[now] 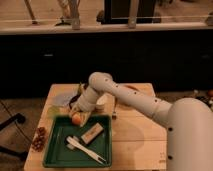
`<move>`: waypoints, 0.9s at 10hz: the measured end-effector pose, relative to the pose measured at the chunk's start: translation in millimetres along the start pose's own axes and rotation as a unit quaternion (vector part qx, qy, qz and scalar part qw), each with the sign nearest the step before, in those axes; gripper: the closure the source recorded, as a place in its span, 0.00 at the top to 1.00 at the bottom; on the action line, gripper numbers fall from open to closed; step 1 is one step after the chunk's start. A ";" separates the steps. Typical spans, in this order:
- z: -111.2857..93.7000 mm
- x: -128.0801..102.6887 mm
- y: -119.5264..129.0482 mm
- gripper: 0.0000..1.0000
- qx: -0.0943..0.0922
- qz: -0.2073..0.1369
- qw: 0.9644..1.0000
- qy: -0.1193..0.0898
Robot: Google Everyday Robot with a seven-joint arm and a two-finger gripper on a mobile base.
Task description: Place apple in tray
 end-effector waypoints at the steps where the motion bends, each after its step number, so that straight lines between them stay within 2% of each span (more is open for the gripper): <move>1: -1.5 2.0 1.7 0.00 0.006 0.001 1.000 -0.008; 4: -1.1 1.6 1.7 0.03 0.014 0.002 1.000 -0.020; 5: -2.4 2.6 2.6 0.10 0.016 0.005 1.000 -0.022; 6: -2.1 2.1 2.4 0.23 0.019 0.007 0.999 -0.026; 9: -4.3 1.5 4.1 0.52 0.026 0.010 0.999 -0.029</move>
